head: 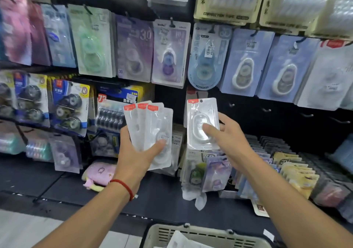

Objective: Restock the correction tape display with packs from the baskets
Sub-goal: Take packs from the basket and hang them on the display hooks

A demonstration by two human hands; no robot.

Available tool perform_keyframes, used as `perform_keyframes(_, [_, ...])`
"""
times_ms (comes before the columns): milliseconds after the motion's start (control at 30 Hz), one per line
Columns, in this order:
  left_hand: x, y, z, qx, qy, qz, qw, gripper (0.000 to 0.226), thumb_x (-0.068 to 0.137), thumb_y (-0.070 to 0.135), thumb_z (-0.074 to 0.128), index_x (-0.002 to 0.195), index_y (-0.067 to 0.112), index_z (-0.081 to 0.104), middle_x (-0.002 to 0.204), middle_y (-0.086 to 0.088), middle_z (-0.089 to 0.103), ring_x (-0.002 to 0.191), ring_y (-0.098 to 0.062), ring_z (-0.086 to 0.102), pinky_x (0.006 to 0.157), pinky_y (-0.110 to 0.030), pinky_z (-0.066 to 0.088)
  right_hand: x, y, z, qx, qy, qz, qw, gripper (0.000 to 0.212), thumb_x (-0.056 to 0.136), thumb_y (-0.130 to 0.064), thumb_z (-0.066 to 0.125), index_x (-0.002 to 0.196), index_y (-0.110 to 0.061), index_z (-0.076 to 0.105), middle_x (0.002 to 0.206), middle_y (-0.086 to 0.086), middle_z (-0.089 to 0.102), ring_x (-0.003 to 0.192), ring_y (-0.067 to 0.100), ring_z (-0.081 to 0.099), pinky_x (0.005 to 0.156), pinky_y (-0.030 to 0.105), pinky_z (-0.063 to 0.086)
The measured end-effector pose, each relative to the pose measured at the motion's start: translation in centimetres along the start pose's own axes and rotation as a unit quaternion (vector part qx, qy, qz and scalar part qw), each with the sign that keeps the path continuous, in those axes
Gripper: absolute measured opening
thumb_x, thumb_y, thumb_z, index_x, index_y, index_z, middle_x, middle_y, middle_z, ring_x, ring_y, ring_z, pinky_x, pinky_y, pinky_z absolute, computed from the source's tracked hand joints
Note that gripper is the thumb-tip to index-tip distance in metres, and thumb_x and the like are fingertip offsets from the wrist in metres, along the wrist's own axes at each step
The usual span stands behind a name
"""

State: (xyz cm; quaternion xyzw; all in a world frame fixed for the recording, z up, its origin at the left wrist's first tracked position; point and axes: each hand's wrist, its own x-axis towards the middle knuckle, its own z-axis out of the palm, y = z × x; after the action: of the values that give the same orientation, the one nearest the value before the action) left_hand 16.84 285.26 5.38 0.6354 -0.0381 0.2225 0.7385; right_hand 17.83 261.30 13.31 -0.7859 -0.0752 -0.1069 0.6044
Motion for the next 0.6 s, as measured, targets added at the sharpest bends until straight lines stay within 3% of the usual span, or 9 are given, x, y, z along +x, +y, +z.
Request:
perform_keyframes(167, [0.0,0.4,0.8,-0.031,0.008,0.011,0.999,0.072,0.069,0.032,0.096,0.125,0.044,0.052,0.116,0.02,0.072,0.104,-0.003,0.073,0.077,-0.017,0.06,1.2,0.7,0.1,-0.012,0.009,-0.032,0.999,0.023,0.1,-0.028,0.07,0.121,-0.039,0.071,0.111,-0.013,0.08,0.101,0.009,0.076,0.094,0.041,0.061])
perform_keyframes(300, [0.2,0.1,1.4,-0.04,0.015,0.011,0.999,0.068,0.075,0.024,0.096,0.124,0.043,0.053,0.116,0.02,0.072,0.104,-0.004,0.074,0.077,-0.016,0.059,1.7,1.3,0.5,-0.058,0.036,-0.028,0.997,0.019,0.098,-0.034,0.071,0.117,-0.035,0.073,0.105,-0.014,0.08,0.097,0.01,0.076,0.095,0.047,0.061])
perform_keyframes(400, [0.4,-0.1,1.9,-0.049,0.024,0.009,0.998,0.067,0.075,0.022,0.095,0.123,0.042,0.053,0.115,0.02,0.072,0.103,-0.004,0.074,0.076,-0.016,0.059,1.4,2.4,0.9,-0.061,0.07,-0.047,0.995,0.015,0.096,-0.032,0.071,0.111,-0.036,0.074,0.099,-0.013,0.079,0.091,0.011,0.075,0.086,0.047,0.062])
perform_keyframes(500, [0.5,-0.3,2.3,-0.053,0.028,0.01,0.998,0.067,0.075,0.021,0.096,0.123,0.043,0.053,0.114,0.019,0.073,0.103,-0.005,0.074,0.075,-0.018,0.06,0.9,3.0,1.3,-0.025,0.082,-0.06,0.995,0.029,0.096,-0.033,0.072,0.125,-0.039,0.068,0.101,-0.019,0.079,0.092,0.002,0.075,0.08,0.033,0.06])
perform_keyframes(600, [0.5,-0.3,2.7,-0.054,0.033,0.011,0.998,0.07,0.07,0.027,0.097,0.122,0.043,0.053,0.116,0.018,0.073,0.104,-0.007,0.075,0.076,-0.019,0.061,1.3,3.3,1.0,-0.063,0.067,-0.049,0.995,0.052,0.097,-0.045,0.071,0.146,-0.035,0.056,0.116,-0.015,0.076,0.108,0.005,0.071,0.093,0.038,0.059])
